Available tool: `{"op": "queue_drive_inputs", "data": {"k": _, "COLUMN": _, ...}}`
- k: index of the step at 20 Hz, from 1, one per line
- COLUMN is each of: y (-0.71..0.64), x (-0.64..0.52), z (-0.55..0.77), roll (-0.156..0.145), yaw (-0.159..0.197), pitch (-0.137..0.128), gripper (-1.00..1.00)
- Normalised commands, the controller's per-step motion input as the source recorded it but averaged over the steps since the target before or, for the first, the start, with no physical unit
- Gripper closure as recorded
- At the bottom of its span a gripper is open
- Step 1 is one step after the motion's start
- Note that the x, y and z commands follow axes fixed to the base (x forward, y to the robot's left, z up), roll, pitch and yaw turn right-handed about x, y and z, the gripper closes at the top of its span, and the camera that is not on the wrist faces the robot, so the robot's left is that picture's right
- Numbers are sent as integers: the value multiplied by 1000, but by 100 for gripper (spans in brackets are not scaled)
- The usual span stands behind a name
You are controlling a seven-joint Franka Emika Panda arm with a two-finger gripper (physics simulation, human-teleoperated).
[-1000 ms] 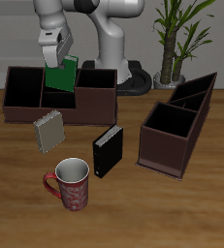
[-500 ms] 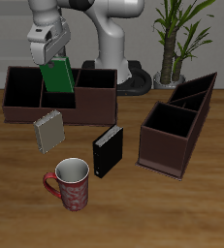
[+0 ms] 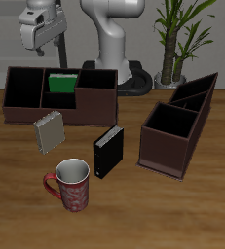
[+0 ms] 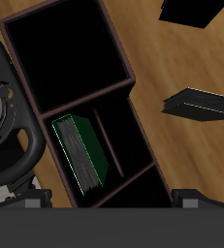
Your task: Place the green book into the back desk caddy's back compartment
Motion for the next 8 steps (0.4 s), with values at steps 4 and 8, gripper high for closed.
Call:
{"op": "queue_drive_inputs", "data": {"k": 4, "y": -75, "x": 10, "z": 102, "roll": -33, "yaw": -21, "pitch": -29, "gripper": -100}}
{"op": "queue_drive_inputs", "data": {"k": 8, "y": -86, "x": -28, "z": 135, "roll": -17, "yaw": -43, "pitch": -36, "gripper": -100}}
